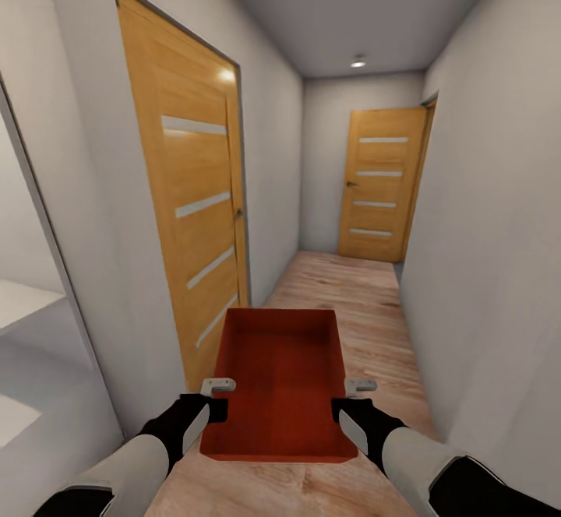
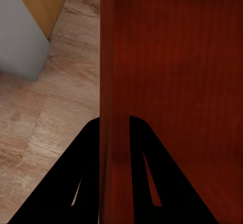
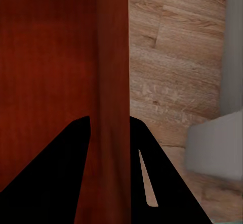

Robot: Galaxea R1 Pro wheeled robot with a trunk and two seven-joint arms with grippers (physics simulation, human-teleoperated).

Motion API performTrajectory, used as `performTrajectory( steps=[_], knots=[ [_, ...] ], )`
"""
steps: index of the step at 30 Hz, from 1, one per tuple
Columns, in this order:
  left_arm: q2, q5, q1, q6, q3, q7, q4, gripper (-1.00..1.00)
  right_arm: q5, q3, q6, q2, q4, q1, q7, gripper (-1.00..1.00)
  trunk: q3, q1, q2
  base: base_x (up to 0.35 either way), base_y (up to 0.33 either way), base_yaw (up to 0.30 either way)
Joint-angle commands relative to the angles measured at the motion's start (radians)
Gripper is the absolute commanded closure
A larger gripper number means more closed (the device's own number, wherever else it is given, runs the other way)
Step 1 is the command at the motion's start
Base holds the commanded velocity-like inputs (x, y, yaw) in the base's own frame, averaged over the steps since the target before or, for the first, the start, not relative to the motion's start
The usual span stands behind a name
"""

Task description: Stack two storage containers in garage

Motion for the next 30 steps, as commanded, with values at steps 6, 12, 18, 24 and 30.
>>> performTrajectory(
  steps=[6, 12, 18, 24, 30],
  knots=[
    [-0.007, -0.017, 0.000, 0.007, 0.008, 0.011, 0.000, 1.00, 0.026, 0.015, 0.007, 0.001, -0.003, -0.001, -0.008, 1.00, -0.002, 0.001, -0.001, 0.322, 0.000, 0.000],
    [-0.006, -0.017, 0.000, 0.007, 0.008, 0.011, 0.001, 1.00, 0.025, 0.015, 0.007, 0.001, -0.003, -0.001, -0.008, 1.00, -0.002, 0.001, -0.001, 0.322, 0.000, 0.000],
    [-0.006, -0.017, 0.000, 0.007, 0.008, 0.011, 0.000, 1.00, 0.025, 0.015, 0.007, 0.001, -0.003, -0.001, -0.008, 1.00, -0.002, 0.001, -0.001, 0.322, 0.000, -0.003],
    [-0.006, -0.017, 0.000, 0.007, 0.008, 0.011, 0.000, 1.00, 0.026, 0.016, 0.007, 0.001, -0.003, -0.001, -0.008, 1.00, -0.002, 0.001, -0.001, 0.322, 0.000, -0.213],
    [-0.006, -0.017, 0.000, 0.007, 0.008, 0.011, 0.000, 1.00, 0.026, 0.016, 0.007, 0.002, -0.003, -0.001, -0.008, 1.00, -0.002, 0.001, -0.001, 0.322, 0.000, -0.286]
  ],
)
